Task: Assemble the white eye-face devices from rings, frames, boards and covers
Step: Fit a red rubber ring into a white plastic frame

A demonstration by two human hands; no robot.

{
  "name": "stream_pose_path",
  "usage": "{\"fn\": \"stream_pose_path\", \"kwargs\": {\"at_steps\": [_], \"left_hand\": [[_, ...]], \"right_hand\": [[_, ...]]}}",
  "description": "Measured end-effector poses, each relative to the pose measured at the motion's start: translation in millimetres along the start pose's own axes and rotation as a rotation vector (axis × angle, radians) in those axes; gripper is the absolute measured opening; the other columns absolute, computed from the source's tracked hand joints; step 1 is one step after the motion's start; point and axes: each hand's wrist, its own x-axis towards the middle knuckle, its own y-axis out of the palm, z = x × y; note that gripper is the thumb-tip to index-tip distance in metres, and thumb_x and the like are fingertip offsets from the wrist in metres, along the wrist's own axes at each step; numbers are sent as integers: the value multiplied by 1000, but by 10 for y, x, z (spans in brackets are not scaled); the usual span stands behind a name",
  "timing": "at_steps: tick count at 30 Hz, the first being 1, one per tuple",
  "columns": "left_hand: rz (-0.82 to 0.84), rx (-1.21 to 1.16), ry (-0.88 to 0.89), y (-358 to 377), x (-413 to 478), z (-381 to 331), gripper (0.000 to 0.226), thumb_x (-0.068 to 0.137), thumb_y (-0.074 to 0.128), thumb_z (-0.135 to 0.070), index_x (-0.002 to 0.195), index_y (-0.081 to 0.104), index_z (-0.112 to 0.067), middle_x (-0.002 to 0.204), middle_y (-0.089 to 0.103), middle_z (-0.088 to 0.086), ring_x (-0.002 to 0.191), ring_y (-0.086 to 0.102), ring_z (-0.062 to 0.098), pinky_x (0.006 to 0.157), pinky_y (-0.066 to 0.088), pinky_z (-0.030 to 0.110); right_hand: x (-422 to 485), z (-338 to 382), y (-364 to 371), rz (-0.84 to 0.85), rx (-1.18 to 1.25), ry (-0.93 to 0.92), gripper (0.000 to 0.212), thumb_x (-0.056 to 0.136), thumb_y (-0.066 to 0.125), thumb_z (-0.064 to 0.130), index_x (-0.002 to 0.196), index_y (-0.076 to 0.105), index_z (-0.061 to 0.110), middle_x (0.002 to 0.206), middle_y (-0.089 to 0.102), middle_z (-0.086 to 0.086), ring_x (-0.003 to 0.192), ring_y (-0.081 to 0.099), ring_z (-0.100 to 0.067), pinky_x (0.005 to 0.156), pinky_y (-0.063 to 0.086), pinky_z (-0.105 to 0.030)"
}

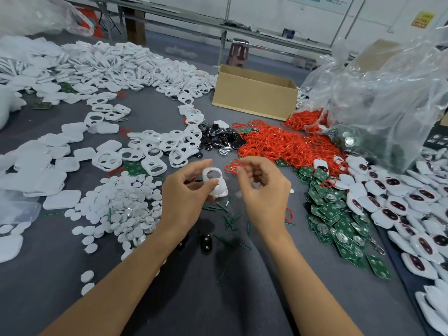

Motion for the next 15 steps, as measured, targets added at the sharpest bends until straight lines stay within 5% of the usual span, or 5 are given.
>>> {"fn": "stream_pose_path", "kwargs": {"at_steps": [7, 15], "left_hand": [[79, 119, 73, 6, -8, 53, 31, 83, 71, -1, 107, 74, -21, 90, 76, -1, 82, 72, 20, 72, 59, 38], [150, -184, -182, 5, 24, -1, 20, 83, 70, -3, 95, 76, -19, 85, 76, 4, 68, 66, 11, 56, 55, 24]], "right_hand": [[-88, 8, 123, 204, -58, -32, 25, 81, 66, -5, 101, 72, 9, 90, 66, 0, 80, 62, -11, 76, 54, -30], [-68, -28, 96, 195, -61, -18, 26, 80, 66, -8, 99, 75, 9, 91, 66, -6, 80, 60, -10, 73, 50, -21]]}}
